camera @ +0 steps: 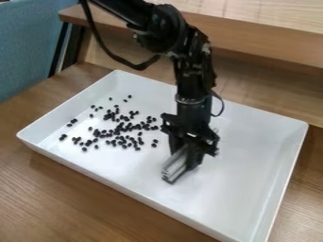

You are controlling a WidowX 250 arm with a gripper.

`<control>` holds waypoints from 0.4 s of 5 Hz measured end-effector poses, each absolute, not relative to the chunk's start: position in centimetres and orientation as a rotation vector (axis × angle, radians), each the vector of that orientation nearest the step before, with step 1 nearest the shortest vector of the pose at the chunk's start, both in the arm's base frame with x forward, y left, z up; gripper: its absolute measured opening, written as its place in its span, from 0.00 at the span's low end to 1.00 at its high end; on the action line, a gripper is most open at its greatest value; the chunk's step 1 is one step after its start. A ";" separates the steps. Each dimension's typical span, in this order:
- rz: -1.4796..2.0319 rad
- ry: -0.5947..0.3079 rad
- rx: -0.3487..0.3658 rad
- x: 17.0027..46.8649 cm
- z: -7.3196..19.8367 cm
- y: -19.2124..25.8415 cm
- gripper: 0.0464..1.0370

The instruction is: Sweep into pile

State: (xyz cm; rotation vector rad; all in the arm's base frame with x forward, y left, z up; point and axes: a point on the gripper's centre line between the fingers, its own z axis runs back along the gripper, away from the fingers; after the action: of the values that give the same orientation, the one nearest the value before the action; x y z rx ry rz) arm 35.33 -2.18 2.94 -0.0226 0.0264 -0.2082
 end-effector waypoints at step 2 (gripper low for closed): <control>-0.194 0.019 -0.032 33.8 2.8 3.6 0.36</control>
State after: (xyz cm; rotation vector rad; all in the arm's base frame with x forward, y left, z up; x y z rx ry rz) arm 33.77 3.57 2.77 -0.0321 0.0195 -0.1940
